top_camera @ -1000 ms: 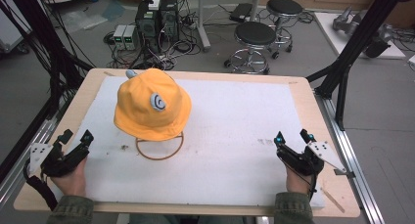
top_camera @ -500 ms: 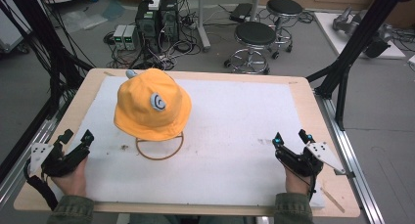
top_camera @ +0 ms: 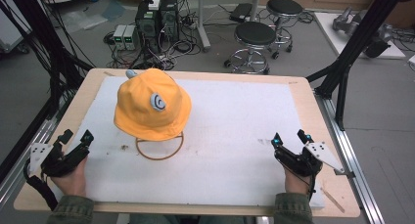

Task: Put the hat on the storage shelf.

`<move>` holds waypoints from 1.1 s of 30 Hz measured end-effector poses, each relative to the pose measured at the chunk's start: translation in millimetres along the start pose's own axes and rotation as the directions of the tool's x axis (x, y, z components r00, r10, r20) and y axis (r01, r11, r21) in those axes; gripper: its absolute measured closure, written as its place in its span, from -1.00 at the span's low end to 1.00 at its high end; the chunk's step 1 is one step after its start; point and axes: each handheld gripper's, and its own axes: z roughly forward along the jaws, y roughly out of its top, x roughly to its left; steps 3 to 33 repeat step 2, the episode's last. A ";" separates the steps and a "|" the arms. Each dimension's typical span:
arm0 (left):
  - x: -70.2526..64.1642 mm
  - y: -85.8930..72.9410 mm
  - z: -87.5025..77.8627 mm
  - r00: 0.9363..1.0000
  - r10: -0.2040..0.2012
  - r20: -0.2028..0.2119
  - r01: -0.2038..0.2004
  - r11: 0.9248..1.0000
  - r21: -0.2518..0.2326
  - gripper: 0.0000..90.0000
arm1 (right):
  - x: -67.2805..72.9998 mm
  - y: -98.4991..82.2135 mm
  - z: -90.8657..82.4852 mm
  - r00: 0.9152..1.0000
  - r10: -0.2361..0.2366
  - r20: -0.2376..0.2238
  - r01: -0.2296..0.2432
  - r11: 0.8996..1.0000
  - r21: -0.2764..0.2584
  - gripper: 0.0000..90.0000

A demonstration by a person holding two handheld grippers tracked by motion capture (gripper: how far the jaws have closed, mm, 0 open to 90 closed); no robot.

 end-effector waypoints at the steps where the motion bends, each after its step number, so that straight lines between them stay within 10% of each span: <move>1: 0.0 0.0 0.0 1.000 0.000 0.000 0.000 1.000 0.001 -0.34 | 0.1 0.0 0.0 1.000 0.002 0.000 -0.002 1.000 -0.001 -0.67; 33: 0.0 0.0 0.1 1.000 0.000 0.000 0.000 1.000 0.000 -0.34 | 0.0 0.0 -0.2 1.000 0.002 -0.002 -0.002 1.000 0.000 -0.67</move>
